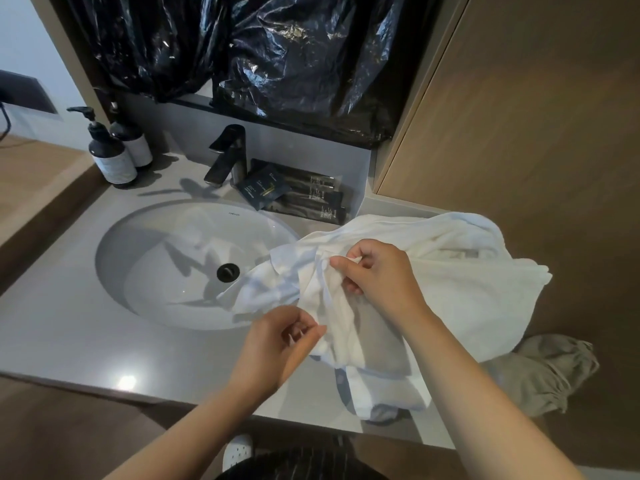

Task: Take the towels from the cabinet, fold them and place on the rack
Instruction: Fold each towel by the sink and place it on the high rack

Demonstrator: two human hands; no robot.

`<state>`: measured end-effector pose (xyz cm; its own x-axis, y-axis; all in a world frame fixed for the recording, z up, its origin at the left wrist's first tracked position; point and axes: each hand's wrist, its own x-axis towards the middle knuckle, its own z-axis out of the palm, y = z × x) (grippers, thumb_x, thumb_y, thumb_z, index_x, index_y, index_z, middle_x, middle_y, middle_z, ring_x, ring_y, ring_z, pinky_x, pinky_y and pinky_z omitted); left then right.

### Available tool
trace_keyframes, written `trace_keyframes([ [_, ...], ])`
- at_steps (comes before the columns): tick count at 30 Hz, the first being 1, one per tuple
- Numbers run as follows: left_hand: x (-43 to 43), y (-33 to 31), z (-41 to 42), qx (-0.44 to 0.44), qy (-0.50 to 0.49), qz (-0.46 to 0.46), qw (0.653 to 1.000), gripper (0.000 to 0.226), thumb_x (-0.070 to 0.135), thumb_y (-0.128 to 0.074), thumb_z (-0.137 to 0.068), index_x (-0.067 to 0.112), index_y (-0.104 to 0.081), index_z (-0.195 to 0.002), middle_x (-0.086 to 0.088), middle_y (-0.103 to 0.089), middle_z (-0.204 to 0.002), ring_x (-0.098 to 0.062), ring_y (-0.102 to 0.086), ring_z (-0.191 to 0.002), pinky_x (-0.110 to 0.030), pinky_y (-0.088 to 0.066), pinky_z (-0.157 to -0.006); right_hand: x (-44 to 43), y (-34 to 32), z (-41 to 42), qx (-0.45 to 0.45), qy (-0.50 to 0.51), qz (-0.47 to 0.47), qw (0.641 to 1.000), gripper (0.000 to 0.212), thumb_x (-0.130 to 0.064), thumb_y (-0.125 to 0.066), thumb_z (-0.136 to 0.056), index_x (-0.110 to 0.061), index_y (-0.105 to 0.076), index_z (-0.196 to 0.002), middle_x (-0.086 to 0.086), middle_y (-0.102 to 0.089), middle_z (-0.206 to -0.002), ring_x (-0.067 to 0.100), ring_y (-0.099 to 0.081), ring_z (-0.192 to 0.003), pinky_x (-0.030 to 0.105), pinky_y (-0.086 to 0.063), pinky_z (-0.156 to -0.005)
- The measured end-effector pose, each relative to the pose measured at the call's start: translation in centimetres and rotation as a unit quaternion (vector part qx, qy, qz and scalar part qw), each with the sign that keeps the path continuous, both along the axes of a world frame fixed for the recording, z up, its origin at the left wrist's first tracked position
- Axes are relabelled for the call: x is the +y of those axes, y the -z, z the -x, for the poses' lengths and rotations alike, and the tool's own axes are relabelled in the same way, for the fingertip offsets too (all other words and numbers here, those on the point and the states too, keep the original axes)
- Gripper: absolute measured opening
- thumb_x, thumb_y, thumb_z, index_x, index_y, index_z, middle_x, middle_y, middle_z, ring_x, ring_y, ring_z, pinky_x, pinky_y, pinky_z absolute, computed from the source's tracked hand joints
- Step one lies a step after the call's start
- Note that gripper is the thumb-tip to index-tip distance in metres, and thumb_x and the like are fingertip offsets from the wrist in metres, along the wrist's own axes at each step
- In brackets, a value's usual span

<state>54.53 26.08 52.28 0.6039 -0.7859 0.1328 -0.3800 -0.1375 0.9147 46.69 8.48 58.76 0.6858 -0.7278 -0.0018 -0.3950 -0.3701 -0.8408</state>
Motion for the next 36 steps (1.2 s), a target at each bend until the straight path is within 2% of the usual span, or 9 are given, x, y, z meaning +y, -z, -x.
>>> trace_keyframes([
  [3,-1.0,0.0,1.4,0.082,-0.012,-0.037,0.996,0.016,0.033,-0.078,-0.079,0.028,-0.066,-0.069,0.019,-0.059,-0.06,0.0,-0.054,-0.053,-0.007,-0.04,-0.054,-0.1,-0.1,-0.1,-0.003,0.013,-0.004,1.0,0.027,-0.038,-0.077,-0.081,-0.02,-0.06,-0.068,0.001,-0.067,-0.054,0.013,-0.063,-0.048,0.033,-0.051,-0.06],
  [7,-2.2,0.3,2.4,0.131,-0.062,-0.061,0.987,0.029,0.042,-0.078,-0.073,0.025,-0.057,-0.063,0.015,-0.05,-0.054,0.0,-0.047,-0.051,-0.008,-0.039,-0.054,-0.1,-0.2,-0.2,-0.014,0.027,-0.02,0.999,0.028,-0.037,-0.078,-0.08,-0.017,-0.062,-0.069,0.002,-0.067,-0.054,0.013,-0.064,-0.048,0.031,-0.052,-0.058],
  [11,-2.8,0.7,2.9,0.101,-0.116,-0.084,0.985,0.046,0.052,-0.074,-0.068,0.022,-0.038,-0.061,0.012,-0.038,-0.053,-0.005,-0.037,-0.051,-0.012,-0.035,-0.052,-0.2,-0.3,-0.4,-0.028,0.041,-0.029,0.998,0.027,-0.035,-0.079,-0.08,-0.015,-0.063,-0.071,0.001,-0.068,-0.055,0.013,-0.064,-0.048,0.027,-0.052,-0.057],
  [17,-3.1,1.0,2.7,0.048,-0.125,-0.121,0.984,0.03,0.041,-0.061,-0.064,0.025,-0.035,-0.063,0.01,-0.04,-0.056,-0.009,-0.038,-0.052,-0.021,-0.031,-0.05,-0.4,-0.3,-0.2,-0.053,0.043,-0.042,0.997,0.028,-0.035,-0.079,-0.08,-0.014,-0.063,-0.071,0.002,-0.068,-0.056,0.016,-0.066,-0.051,0.03,-0.055,-0.059],
  [23,-1.4,2.0,1.7,-0.014,-0.089,-0.194,0.977,0.032,0.037,-0.071,-0.067,0.027,-0.041,-0.069,0.009,-0.046,-0.063,-0.008,-0.043,-0.054,-0.015,-0.028,-0.049,-0.4,0.4,-0.3,-0.055,0.033,-0.033,0.997,0.027,-0.038,-0.078,-0.079,-0.018,-0.063,-0.069,0.001,-0.067,-0.055,0.016,-0.064,-0.052,0.031,-0.052,-0.063],
  [28,-1.2,2.4,2.4,0.139,-0.116,-0.217,0.959,0.026,0.029,-0.072,-0.071,0.017,-0.049,-0.064,-0.005,-0.058,-0.062,-0.021,-0.062,-0.06,-0.033,-0.053,-0.06,-0.7,0.8,0.2,-0.055,0.03,-0.017,0.998,0.027,-0.04,-0.078,-0.079,-0.019,-0.064,-0.07,-0.007,-0.052,-0.053,0.01,-0.045,-0.053,0.028,-0.039,-0.06],
  [30,-1.0,2.6,2.8,0.171,-0.123,-0.213,0.954,0.03,0.024,-0.074,-0.07,0.018,-0.048,-0.059,-0.008,-0.06,-0.06,-0.022,-0.066,-0.06,-0.027,-0.054,-0.057,-0.7,0.9,0.4,-0.061,0.023,-0.024,0.998,0.028,-0.039,-0.078,-0.08,-0.017,-0.064,-0.07,-0.008,-0.05,-0.053,0.01,-0.042,-0.053,0.028,-0.038,-0.06],
  [33,-0.8,2.6,3.1,0.168,-0.145,-0.186,0.957,0.032,0.017,-0.076,-0.068,0.018,-0.049,-0.051,0.004,-0.05,-0.047,-0.009,-0.049,-0.045,-0.009,-0.037,-0.043,-0.7,0.9,0.5,-0.074,0.013,-0.036,0.997,0.027,-0.038,-0.077,-0.081,-0.017,-0.064,-0.072,-0.006,-0.052,-0.055,0.011,-0.044,-0.055,0.027,-0.038,-0.06],
  [36,-0.2,1.9,2.7,0.206,-0.137,-0.139,0.959,0.021,0.011,-0.079,-0.071,0.019,-0.065,-0.057,0.003,-0.064,-0.057,-0.001,-0.055,-0.049,-0.012,-0.044,-0.052,-0.9,0.8,0.9,-0.098,0.009,-0.066,0.993,0.025,-0.035,-0.076,-0.083,-0.015,-0.065,-0.074,-0.008,-0.058,-0.058,0.01,-0.049,-0.057,0.023,-0.04,-0.062],
])
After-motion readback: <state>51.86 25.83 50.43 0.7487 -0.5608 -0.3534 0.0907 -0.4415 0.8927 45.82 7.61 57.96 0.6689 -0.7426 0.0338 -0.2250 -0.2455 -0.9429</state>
